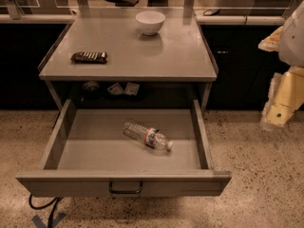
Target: Pick water bottle from top drawer and place on counter
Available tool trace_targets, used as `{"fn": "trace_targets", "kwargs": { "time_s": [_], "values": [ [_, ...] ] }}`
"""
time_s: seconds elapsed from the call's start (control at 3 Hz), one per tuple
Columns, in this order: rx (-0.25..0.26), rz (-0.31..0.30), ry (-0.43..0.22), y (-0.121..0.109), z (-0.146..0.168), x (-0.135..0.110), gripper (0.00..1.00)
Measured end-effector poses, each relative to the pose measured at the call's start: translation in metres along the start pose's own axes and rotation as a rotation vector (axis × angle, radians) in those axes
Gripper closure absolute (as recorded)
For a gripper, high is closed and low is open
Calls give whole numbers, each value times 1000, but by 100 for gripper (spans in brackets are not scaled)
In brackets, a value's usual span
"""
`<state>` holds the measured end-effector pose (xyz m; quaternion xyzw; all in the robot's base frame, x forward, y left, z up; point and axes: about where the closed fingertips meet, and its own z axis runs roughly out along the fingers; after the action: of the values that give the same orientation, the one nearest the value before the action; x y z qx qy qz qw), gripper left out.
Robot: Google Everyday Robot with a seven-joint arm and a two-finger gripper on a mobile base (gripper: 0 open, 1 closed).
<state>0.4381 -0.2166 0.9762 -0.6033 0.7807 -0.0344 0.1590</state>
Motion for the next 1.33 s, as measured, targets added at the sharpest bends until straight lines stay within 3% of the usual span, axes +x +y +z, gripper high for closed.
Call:
{"fn": "trace_targets", "kwargs": {
  "time_s": [1.0,1.33],
  "values": [
    [20,-48,-57,7,26,-14,0],
    [-24,-142,-169,42,86,-40,0]
  ]
}}
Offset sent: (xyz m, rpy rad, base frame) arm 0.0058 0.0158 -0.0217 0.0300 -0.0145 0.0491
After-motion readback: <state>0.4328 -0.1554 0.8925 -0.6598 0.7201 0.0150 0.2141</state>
